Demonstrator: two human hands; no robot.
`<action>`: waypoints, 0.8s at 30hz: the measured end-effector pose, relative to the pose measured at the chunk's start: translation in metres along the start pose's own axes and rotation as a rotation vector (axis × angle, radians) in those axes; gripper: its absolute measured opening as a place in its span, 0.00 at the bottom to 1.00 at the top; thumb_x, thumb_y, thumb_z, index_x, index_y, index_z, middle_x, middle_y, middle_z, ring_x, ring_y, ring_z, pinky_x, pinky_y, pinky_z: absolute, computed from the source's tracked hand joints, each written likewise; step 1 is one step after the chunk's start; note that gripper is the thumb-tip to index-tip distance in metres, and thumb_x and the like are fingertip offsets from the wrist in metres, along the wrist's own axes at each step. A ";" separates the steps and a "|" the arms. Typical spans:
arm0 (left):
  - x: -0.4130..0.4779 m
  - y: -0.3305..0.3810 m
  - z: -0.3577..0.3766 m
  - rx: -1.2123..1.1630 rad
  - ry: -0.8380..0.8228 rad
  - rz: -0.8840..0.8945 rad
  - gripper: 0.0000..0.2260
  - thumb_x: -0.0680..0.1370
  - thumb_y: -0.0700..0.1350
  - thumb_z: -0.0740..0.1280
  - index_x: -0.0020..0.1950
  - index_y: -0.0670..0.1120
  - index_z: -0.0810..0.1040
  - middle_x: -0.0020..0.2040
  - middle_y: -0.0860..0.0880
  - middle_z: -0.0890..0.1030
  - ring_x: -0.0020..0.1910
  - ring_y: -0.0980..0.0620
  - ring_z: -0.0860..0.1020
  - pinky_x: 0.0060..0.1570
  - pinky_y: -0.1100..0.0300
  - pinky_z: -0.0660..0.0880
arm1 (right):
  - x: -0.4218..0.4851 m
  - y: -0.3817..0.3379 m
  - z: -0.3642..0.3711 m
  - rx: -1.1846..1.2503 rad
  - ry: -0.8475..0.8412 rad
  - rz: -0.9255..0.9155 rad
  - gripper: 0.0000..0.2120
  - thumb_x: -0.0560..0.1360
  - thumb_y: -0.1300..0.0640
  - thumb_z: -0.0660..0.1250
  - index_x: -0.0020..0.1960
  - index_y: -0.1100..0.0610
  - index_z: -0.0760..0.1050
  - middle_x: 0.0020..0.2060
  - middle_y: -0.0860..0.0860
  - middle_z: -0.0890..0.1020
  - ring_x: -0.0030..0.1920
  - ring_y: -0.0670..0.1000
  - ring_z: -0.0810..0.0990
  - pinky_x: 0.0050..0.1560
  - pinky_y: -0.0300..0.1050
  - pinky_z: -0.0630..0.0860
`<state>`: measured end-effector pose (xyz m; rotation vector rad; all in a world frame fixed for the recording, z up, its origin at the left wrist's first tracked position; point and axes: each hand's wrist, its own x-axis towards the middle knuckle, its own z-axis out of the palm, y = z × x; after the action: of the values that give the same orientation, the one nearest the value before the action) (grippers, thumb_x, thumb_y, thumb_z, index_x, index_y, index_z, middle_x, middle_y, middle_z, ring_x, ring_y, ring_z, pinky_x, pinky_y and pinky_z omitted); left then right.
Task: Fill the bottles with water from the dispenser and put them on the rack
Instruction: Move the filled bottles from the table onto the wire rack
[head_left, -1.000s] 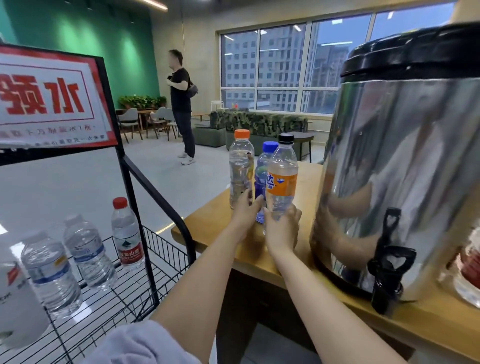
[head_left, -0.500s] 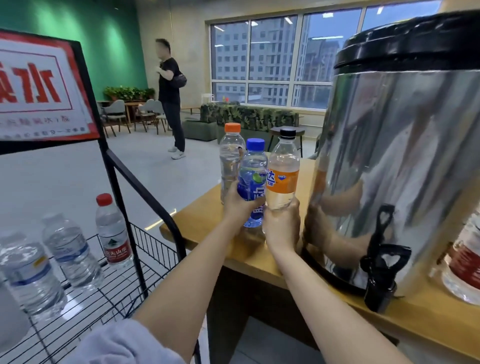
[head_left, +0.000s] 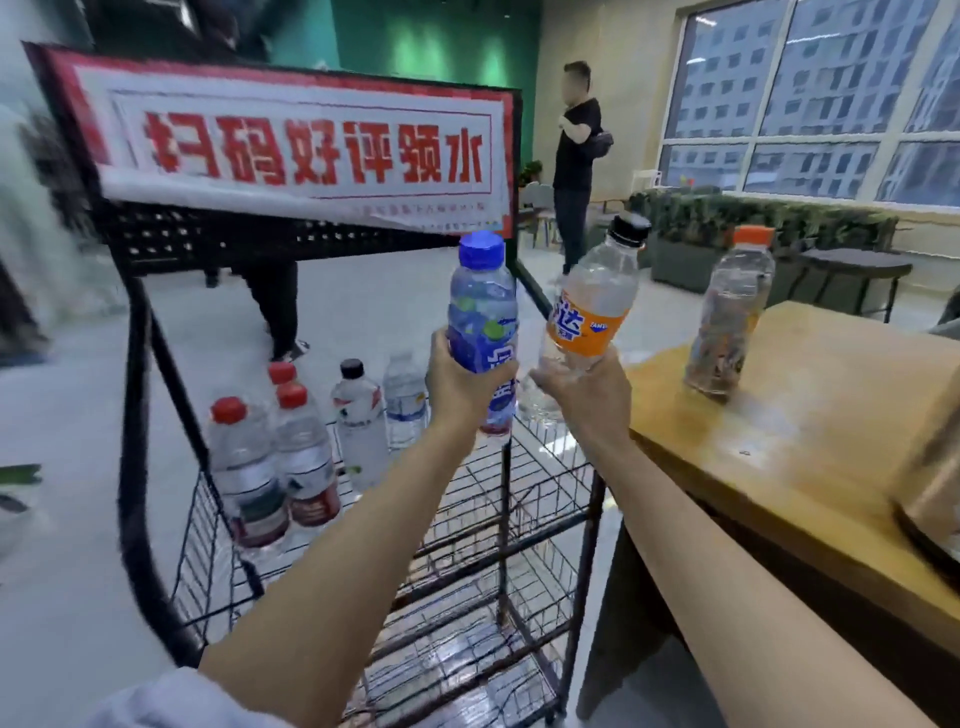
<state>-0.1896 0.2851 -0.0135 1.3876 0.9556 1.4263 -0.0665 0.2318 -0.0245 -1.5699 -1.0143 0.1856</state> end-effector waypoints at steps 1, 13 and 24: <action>0.001 -0.009 -0.017 -0.008 0.042 -0.034 0.26 0.66 0.36 0.79 0.57 0.45 0.70 0.53 0.49 0.79 0.52 0.49 0.80 0.47 0.58 0.79 | -0.003 -0.001 0.018 0.011 -0.055 -0.005 0.22 0.66 0.50 0.78 0.56 0.54 0.76 0.45 0.48 0.84 0.44 0.49 0.82 0.42 0.44 0.77; 0.009 -0.113 -0.089 -0.036 0.459 -0.312 0.29 0.68 0.31 0.75 0.63 0.50 0.71 0.59 0.49 0.79 0.57 0.47 0.78 0.57 0.50 0.78 | -0.032 0.038 0.158 -0.063 -0.479 0.124 0.21 0.62 0.55 0.81 0.51 0.50 0.76 0.45 0.48 0.83 0.47 0.51 0.81 0.50 0.51 0.79; 0.010 -0.158 -0.082 0.089 0.586 -0.345 0.32 0.67 0.29 0.75 0.67 0.45 0.69 0.61 0.48 0.76 0.59 0.48 0.76 0.59 0.56 0.74 | -0.035 0.073 0.194 -0.071 -0.505 0.184 0.20 0.62 0.59 0.80 0.50 0.51 0.77 0.47 0.52 0.84 0.49 0.54 0.81 0.51 0.50 0.78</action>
<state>-0.2574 0.3464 -0.1670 0.8076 1.5622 1.5567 -0.1725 0.3543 -0.1581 -1.7231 -1.2692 0.7074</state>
